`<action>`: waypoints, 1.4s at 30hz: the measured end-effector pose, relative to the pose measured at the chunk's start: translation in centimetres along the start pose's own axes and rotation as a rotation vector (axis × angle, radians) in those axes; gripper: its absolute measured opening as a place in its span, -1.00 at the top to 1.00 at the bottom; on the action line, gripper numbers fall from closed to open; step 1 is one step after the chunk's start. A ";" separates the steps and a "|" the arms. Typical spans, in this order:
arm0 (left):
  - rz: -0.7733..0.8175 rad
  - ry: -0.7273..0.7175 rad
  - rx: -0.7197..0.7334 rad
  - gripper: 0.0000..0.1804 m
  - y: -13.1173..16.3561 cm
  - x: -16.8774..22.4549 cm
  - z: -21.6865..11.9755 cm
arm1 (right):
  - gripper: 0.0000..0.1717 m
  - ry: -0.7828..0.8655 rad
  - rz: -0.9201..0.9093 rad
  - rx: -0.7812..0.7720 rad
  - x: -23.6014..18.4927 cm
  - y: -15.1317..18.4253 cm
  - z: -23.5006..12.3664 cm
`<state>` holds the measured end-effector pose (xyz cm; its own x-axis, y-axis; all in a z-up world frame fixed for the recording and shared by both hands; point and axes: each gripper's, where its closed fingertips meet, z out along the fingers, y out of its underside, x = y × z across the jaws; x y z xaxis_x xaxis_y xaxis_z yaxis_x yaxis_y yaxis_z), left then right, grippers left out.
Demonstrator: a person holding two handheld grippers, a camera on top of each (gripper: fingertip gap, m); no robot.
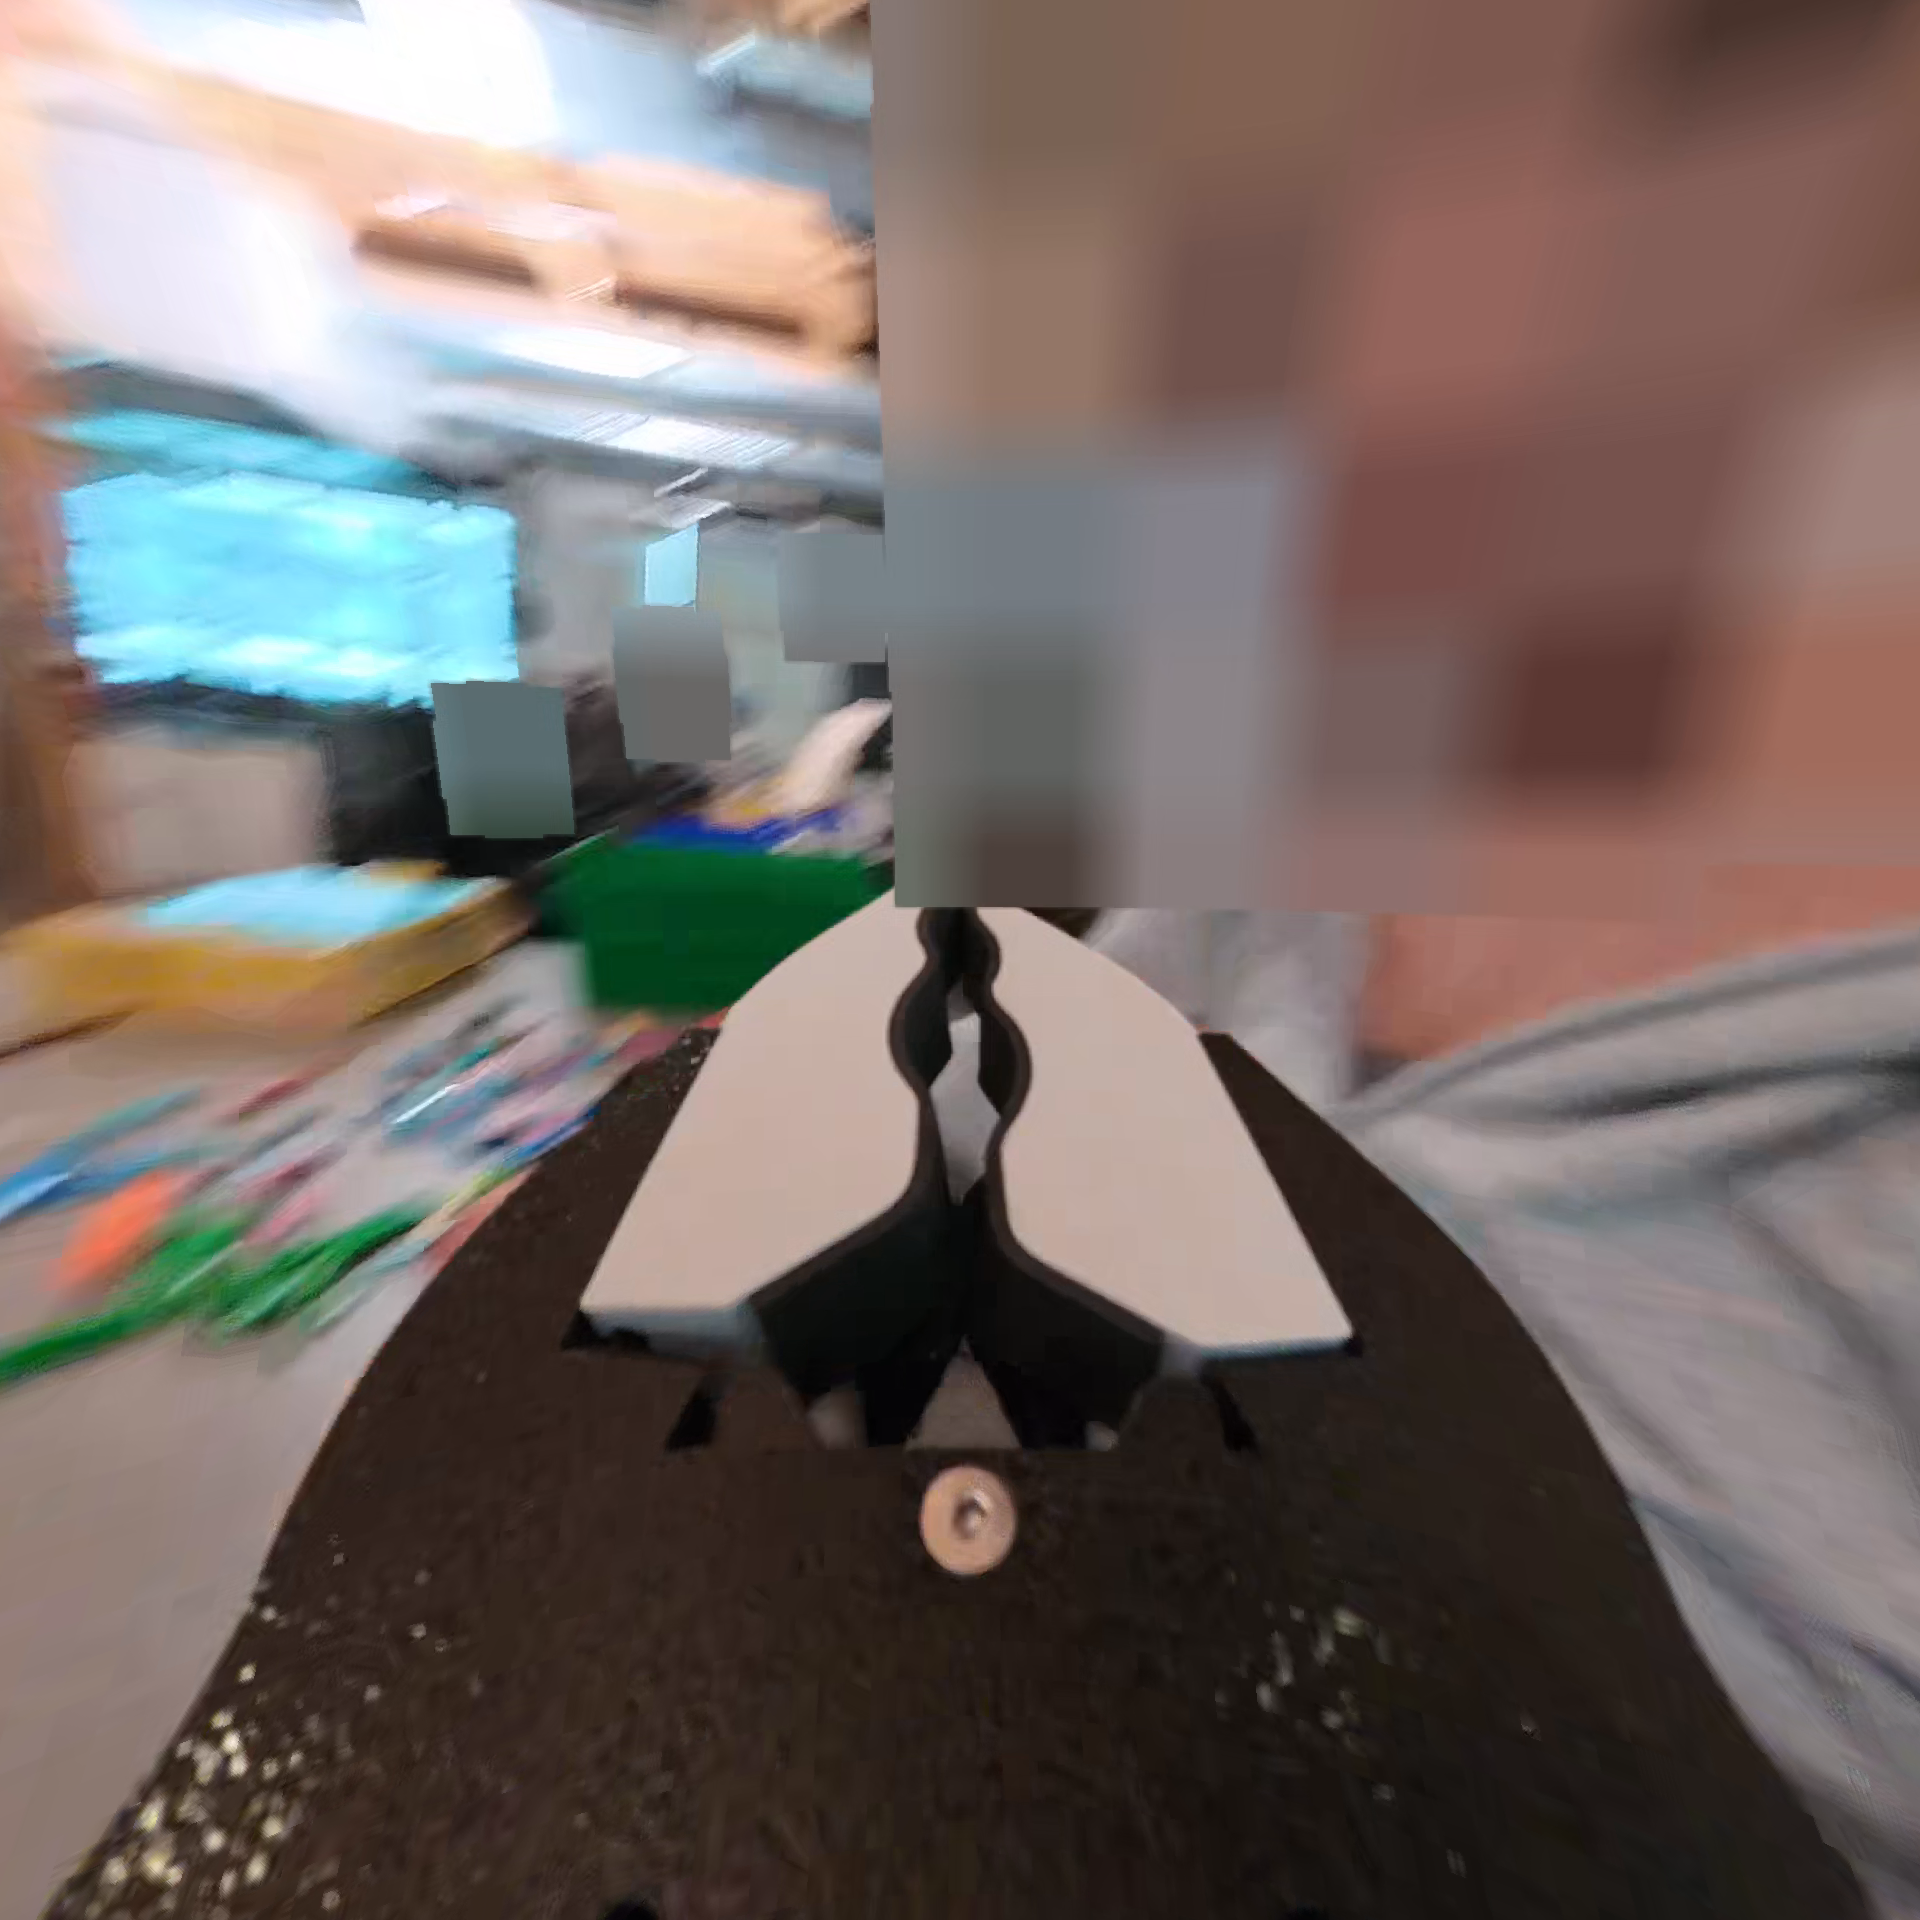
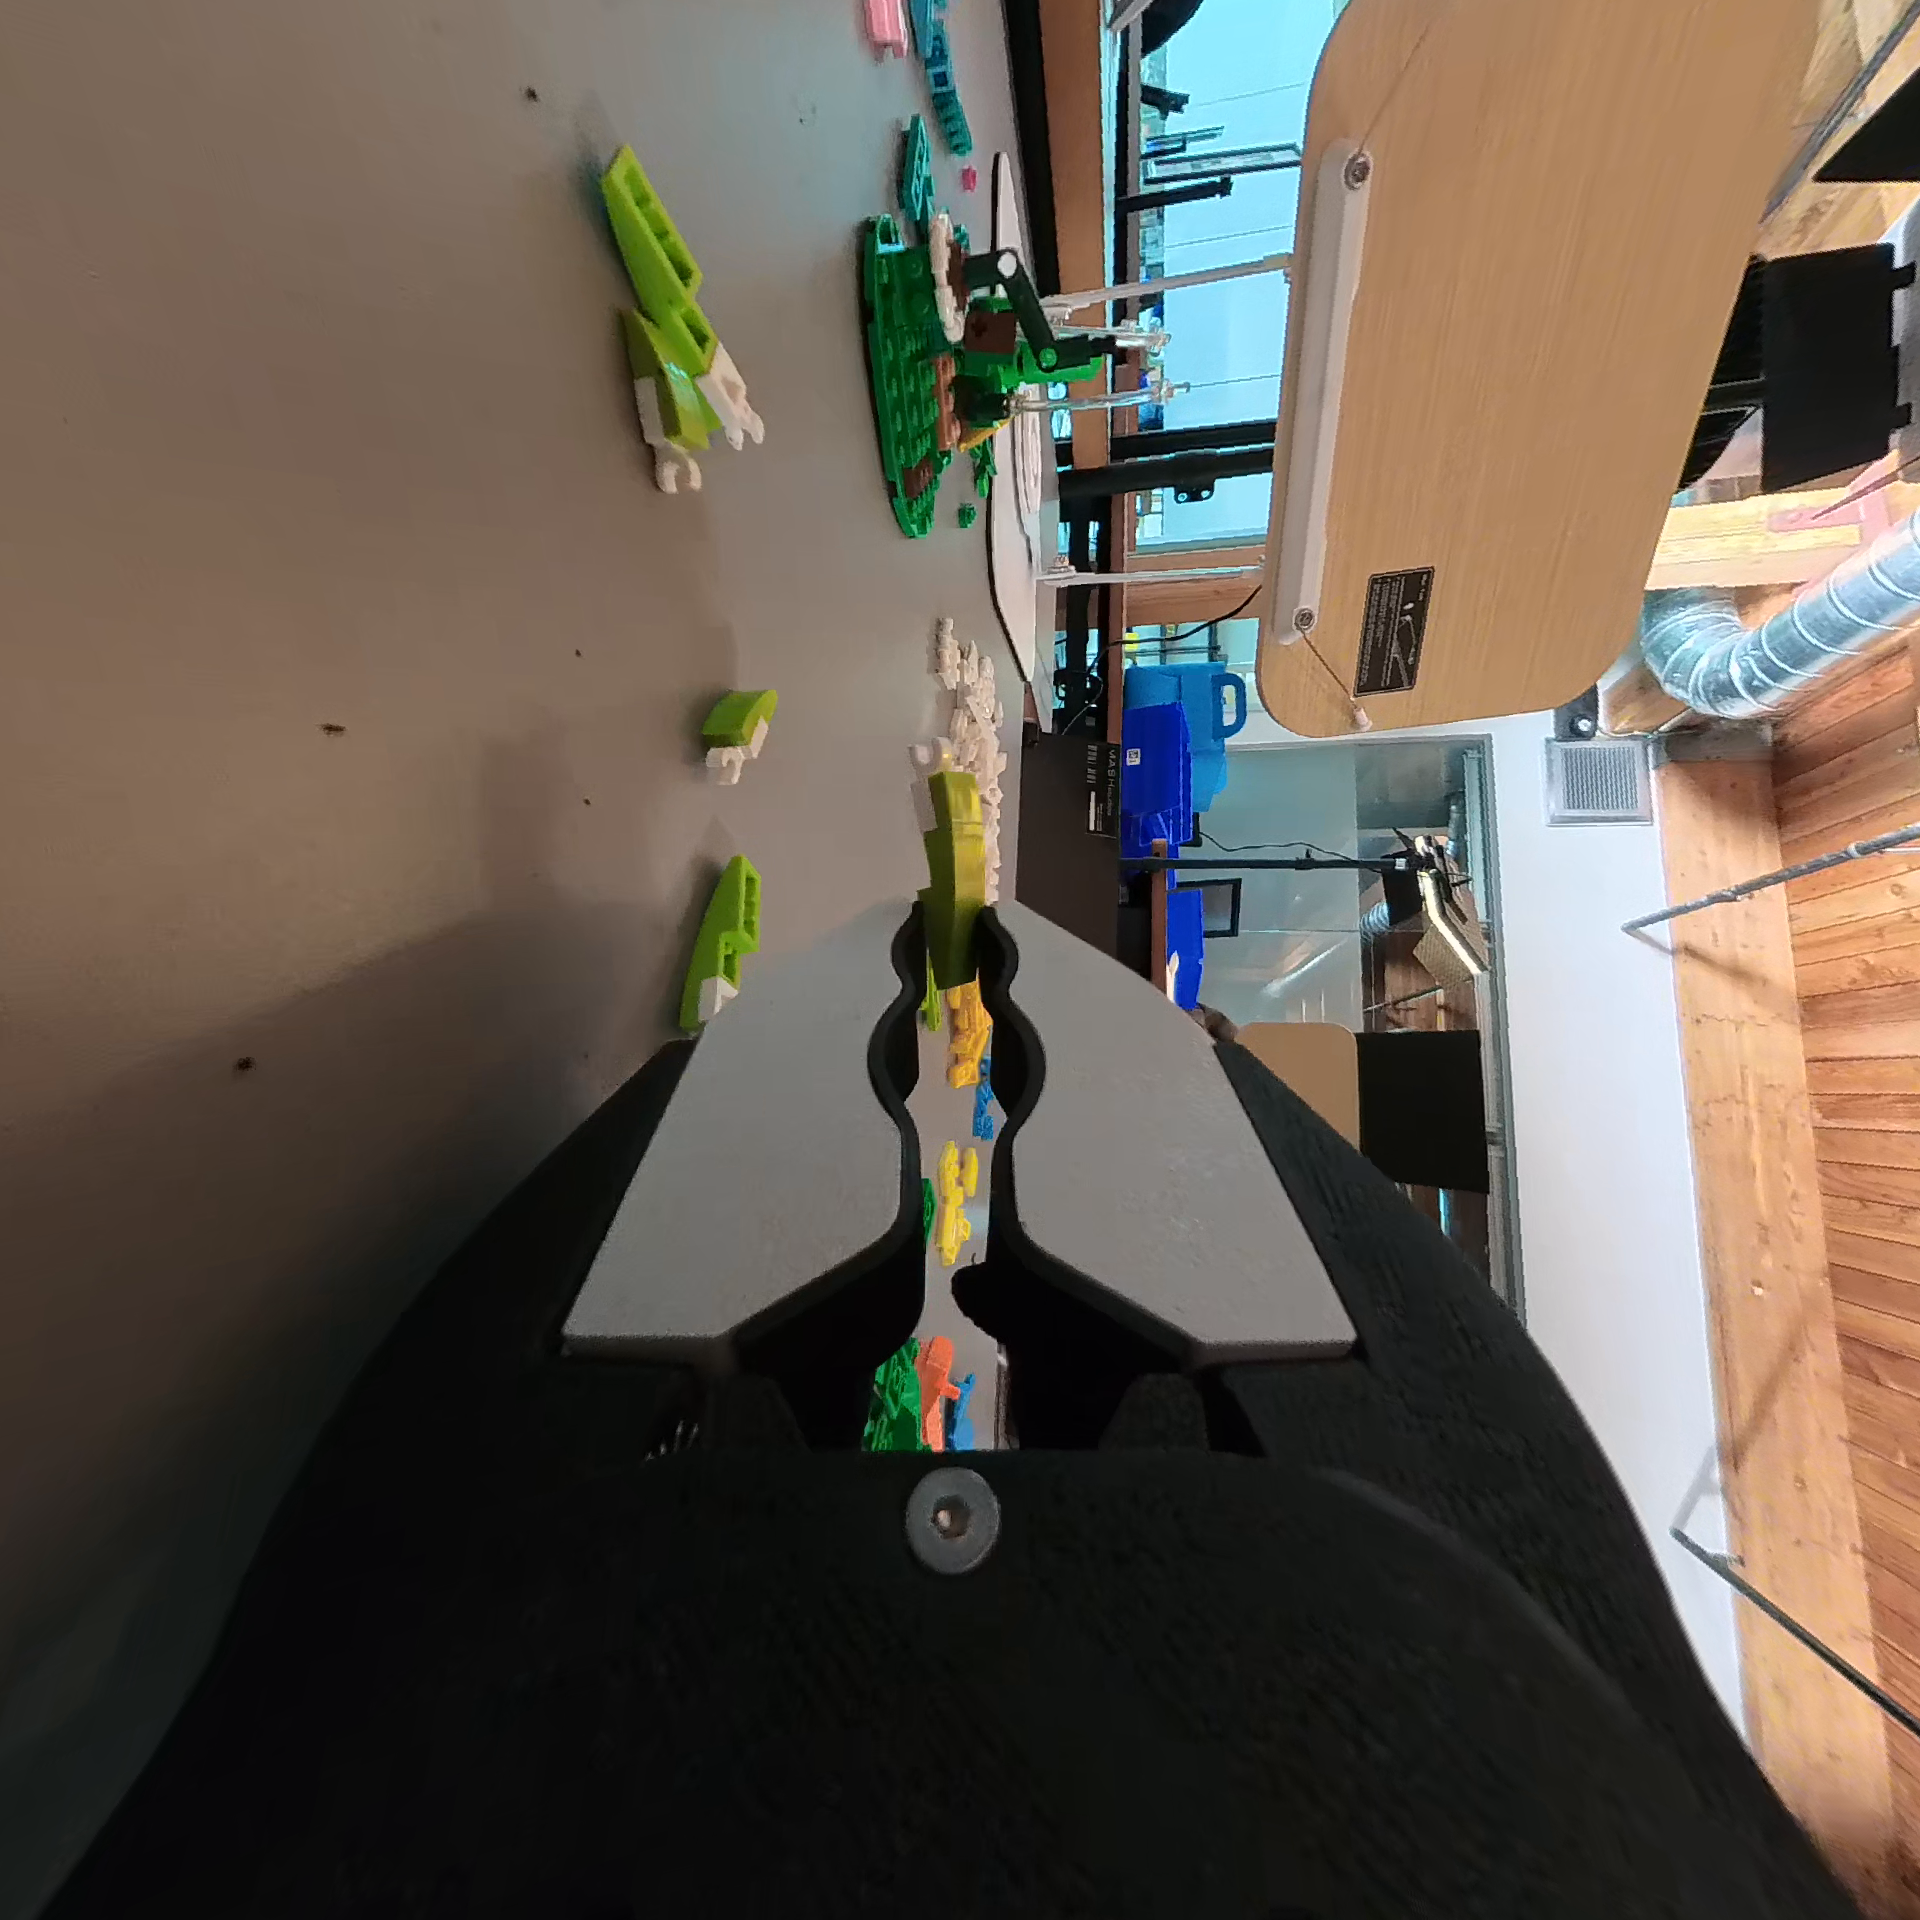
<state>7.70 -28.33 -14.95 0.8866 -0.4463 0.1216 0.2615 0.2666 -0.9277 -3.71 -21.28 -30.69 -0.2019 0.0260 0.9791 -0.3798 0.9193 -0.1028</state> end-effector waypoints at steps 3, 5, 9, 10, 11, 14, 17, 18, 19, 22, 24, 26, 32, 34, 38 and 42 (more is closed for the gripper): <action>0.119 -0.419 -0.308 0.67 3.6 -5.9 -1.7 | 0.91 0.017 -0.001 0.006 0.3 -0.1 -0.1; 0.216 -0.577 -0.532 0.54 5.9 -7.9 -2.9 | 0.91 0.031 -0.007 0.013 0.5 -0.2 -0.1; 0.318 -0.711 -0.827 0.60 9.6 -9.5 -4.2 | 0.92 0.068 -0.030 0.038 0.9 -0.7 -0.4; 0.331 -0.716 -0.870 0.62 10.4 -9.6 -4.3 | 0.92 0.077 -0.040 0.043 1.0 -0.9 -0.4; 0.345 -0.730 -0.909 0.64 11.0 -9.9 -4.5 | 0.91 0.085 -0.052 0.046 1.1 -1.0 -0.5; 0.424 -0.772 -1.027 0.60 12.3 -10.6 -5.2 | 0.92 0.106 -0.093 0.059 1.2 -1.4 -0.6; 0.540 -0.777 -1.104 0.68 13.0 -10.9 -5.4 | 0.91 0.123 -0.122 0.072 1.3 -1.8 -0.8; 0.557 -0.777 -1.112 0.73 13.2 -10.9 -5.3 | 0.91 0.126 -0.126 0.076 1.4 -1.9 -0.9; 0.565 -0.772 -1.115 0.79 13.3 -10.9 -5.2 | 0.91 0.130 -0.129 0.080 1.4 -2.0 -0.9; 0.576 -0.770 -1.102 0.93 13.3 -10.9 -5.0 | 0.91 0.132 -0.136 0.084 1.4 -2.2 -1.0; 0.584 -0.774 -1.104 0.94 13.2 -10.9 -5.0 | 0.91 0.131 -0.140 0.082 1.4 -2.2 -0.9; 0.594 -0.777 -1.120 0.94 13.3 -10.9 -5.1 | 0.91 0.126 -0.145 0.079 1.3 -2.2 -0.9; 0.528 -0.825 -1.189 0.95 14.0 -11.3 -6.1 | 0.85 0.048 -0.112 0.022 0.2 -1.7 -0.3; 0.498 -0.835 -1.198 0.95 14.2 -11.3 -6.3 | 0.76 0.036 -0.120 -0.017 0.0 -1.4 -0.1; 0.428 -0.831 -1.177 0.96 14.5 -11.2 -6.2 | 0.87 0.012 -0.100 -0.012 -0.4 -1.7 -0.2; 0.391 -0.826 -1.091 0.96 13.8 -11.2 -5.8 | 0.92 0.044 -0.053 -0.023 0.5 -1.6 -0.4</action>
<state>-0.77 -24.60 -31.18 0.8954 0.2211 -0.3866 -0.1325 -0.6965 -0.7052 -2.84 -22.62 -29.92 -0.1422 -0.0063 0.9898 -0.3680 0.9286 -0.0470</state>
